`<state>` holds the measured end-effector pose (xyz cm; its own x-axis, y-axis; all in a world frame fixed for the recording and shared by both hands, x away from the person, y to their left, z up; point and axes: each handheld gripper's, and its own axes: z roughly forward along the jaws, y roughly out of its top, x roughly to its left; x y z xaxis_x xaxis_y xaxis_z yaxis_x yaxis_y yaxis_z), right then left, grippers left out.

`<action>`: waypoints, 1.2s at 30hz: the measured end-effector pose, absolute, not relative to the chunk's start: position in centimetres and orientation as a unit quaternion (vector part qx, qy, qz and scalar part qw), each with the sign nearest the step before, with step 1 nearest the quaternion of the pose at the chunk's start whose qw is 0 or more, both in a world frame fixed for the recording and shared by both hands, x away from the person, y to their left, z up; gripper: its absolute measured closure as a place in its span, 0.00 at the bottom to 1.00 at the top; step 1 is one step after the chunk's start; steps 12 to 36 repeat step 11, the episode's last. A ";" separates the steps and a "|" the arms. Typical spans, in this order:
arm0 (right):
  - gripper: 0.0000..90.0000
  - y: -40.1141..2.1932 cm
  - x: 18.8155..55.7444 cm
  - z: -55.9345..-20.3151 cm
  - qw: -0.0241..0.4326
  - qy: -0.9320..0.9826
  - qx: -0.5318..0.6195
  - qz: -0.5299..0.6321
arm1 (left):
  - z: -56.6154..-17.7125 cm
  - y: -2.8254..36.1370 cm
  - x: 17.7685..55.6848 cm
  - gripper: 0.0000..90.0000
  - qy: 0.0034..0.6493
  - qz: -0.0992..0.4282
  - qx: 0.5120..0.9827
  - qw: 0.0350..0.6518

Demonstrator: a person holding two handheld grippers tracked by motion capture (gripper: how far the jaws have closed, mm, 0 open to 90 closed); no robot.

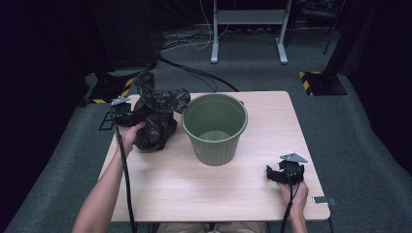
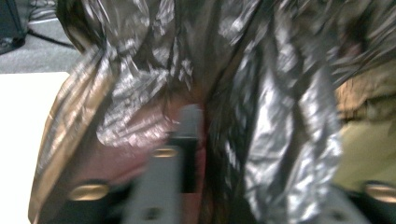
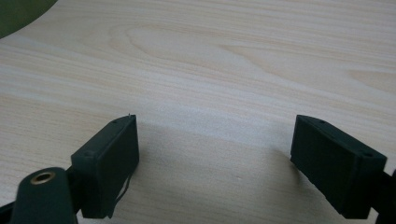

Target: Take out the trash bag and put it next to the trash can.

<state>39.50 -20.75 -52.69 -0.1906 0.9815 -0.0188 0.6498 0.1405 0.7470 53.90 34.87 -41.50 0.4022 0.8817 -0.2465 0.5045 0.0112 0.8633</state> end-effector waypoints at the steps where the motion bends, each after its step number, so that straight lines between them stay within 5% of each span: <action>1: 0.16 -20.8 39.5 -52.7 0.267 0.706 0.578 0.310 | -41.5 34.9 53.5 0.64 0.510 0.195 0.679 0.491; 3: 0.16 -20.8 39.5 -52.7 0.267 0.706 0.577 0.311 | -41.2 34.9 52.4 0.42 0.511 0.204 0.680 0.484; 7: 0.16 -20.7 39.5 -52.7 0.265 0.706 0.578 0.311 | -40.7 34.9 50.2 0.17 0.493 0.221 0.693 0.477; 11: 0.16 -20.7 39.5 -52.7 0.266 0.706 0.577 0.312 | -40.5 34.9 47.5 0.17 0.485 0.241 0.693 0.477; 36: 0.16 -20.7 39.5 -52.7 0.266 0.706 0.577 0.312 | -40.5 34.9 47.5 0.17 0.485 0.241 0.693 0.477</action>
